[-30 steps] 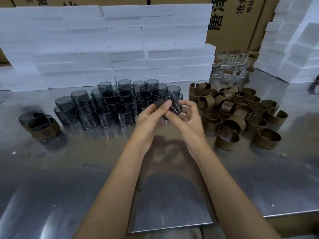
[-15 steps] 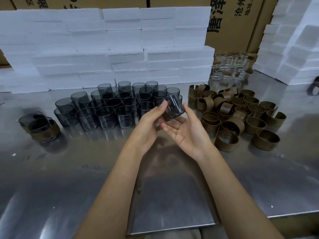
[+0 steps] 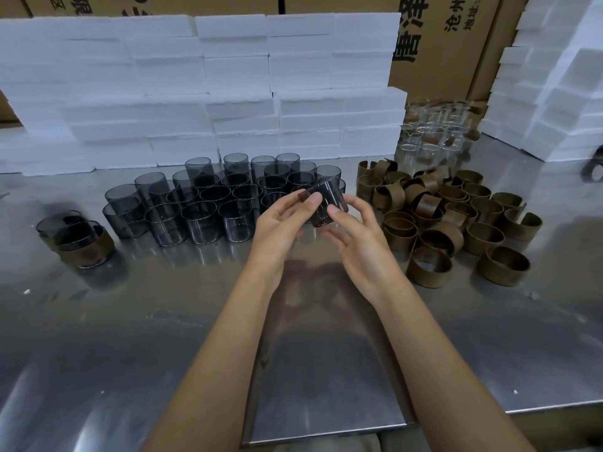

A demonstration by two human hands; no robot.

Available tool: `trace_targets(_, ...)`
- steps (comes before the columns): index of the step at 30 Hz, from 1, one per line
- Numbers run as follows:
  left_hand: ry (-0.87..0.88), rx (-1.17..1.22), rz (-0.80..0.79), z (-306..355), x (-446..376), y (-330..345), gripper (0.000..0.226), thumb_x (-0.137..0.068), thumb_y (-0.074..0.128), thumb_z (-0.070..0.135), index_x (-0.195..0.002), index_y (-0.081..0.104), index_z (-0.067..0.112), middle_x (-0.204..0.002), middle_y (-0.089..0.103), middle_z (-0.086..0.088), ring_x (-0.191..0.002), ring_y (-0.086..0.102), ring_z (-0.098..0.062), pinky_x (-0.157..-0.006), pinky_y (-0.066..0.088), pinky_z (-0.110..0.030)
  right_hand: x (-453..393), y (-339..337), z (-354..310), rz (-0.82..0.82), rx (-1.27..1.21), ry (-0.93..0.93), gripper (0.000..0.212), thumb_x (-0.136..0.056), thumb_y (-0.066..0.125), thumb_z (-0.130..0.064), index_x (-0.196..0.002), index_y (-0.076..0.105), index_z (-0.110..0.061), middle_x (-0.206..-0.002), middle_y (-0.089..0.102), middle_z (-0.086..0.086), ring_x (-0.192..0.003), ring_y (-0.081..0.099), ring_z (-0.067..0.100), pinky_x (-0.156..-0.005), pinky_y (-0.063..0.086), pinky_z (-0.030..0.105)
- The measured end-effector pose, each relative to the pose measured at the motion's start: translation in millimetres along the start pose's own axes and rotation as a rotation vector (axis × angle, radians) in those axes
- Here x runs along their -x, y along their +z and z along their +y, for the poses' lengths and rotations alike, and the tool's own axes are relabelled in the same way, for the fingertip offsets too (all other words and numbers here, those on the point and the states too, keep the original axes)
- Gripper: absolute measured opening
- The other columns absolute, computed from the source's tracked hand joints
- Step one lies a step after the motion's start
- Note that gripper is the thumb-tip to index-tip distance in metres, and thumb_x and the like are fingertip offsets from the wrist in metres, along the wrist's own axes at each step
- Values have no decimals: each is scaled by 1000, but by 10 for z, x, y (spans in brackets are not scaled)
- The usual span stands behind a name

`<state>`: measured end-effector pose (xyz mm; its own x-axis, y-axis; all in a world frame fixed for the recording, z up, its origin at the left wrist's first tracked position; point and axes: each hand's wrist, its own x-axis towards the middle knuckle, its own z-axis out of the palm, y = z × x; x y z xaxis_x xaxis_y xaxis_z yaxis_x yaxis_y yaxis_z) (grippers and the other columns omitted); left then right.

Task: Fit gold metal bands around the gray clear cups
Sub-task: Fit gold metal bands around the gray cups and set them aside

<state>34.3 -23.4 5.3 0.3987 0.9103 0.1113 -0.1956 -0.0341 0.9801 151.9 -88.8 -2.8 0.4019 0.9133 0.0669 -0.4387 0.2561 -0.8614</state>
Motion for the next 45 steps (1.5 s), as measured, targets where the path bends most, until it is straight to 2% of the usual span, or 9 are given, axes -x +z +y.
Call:
trace_targets(5, 40, -14, -3, -34, -23, -14, 60, -77, 83, 30, -133, 62, 21, -116, 76, 9, -112, 68, -5, -96, 49, -28, -21, -24, 7, -17, -159, 65, 48, -97, 58, 2, -142, 50, -12, -137, 63, 20, -128, 61, 33, -112, 46, 41)
trace_targets(10, 279, -156, -67, -70, -28, 35, 64, -78, 82, 5, -132, 53, 24, -132, 69, 3, -122, 65, -22, -106, 49, -47, -45, -70, -17, -40, -309, 217, 44, -106, 49, -32, -139, 56, -4, -131, 68, 18, -124, 65, 30, -107, 51, 38)
trace_targets(13, 327, -219, -112, -63, -22, 66, 64, -79, 83, 8, -133, 53, 25, -131, 69, 6, -126, 62, -14, -109, 46, -42, -59, -73, -17, -24, -343, 184, 40, -107, 46, -33, -130, 60, -4, -123, 71, 19, -114, 70, 30, -95, 59, 35)
trace_targets(19, 363, -242, -48, -27, -6, 76, 57, -76, 87, 10, -123, 57, 21, -125, 67, 3, -124, 60, -11, -108, 47, -39, -57, -86, -14, -25, -306, 174, 36, -104, 51, -30, -125, 64, -3, -139, 61, 22, -133, 57, 33, -111, 47, 40)
trace_targets(24, 362, -218, 63, 2, 18, 95, 57, -67, 93, 29, -108, 53, 26, -114, 66, -2, -109, 66, -16, -97, 54, -33, -25, -56, 7, -99, -200, 172, 24, -107, 44, -21, -118, 59, -6, -123, 63, 17, -119, 59, 29, -112, 46, 42)
trace_targets(28, 345, -183, 182, 49, 39, 98, 42, -75, 91, 28, -95, 54, 24, -101, 69, 0, -95, 66, -9, -84, 53, -22, -15, -27, 38, -123, -112, 171, 46, -108, 41, -20, -146, 42, 7, -148, 50, 27, -137, 51, 38, -120, 36, 48)
trace_targets(32, 368, -181, 223, 88, 39, 74, 17, -95, 73, 25, -87, 58, 19, -93, 69, 5, -89, 65, -5, -84, 50, -19, -17, -34, 36, -126, -152, 181, 47, -107, 45, -21, -147, 44, 4, -143, 57, 24, -127, 61, 32, -115, 44, 43)
trace_targets(37, 378, -211, 147, 57, 23, 71, 7, -103, 57, 9, -104, 64, 7, -103, 71, -1, -96, 66, -4, -90, 51, -18, -42, -68, 30, -108, -291, 178, 34, -104, 50, -24, -128, 61, -1, -128, 68, 20, -121, 66, 31, -98, 57, 34)
trace_targets(45, 300, -228, -78, 16, 26, 125, 39, -102, 51, -5, -138, 57, 8, -128, 64, 7, -115, 59, 12, -93, 44, -9, -57, -106, 0, -42, -433, 156, 34, -108, 47, -24, -106, 74, -3, -110, 76, 18, -100, 76, 25, -92, 60, 34)
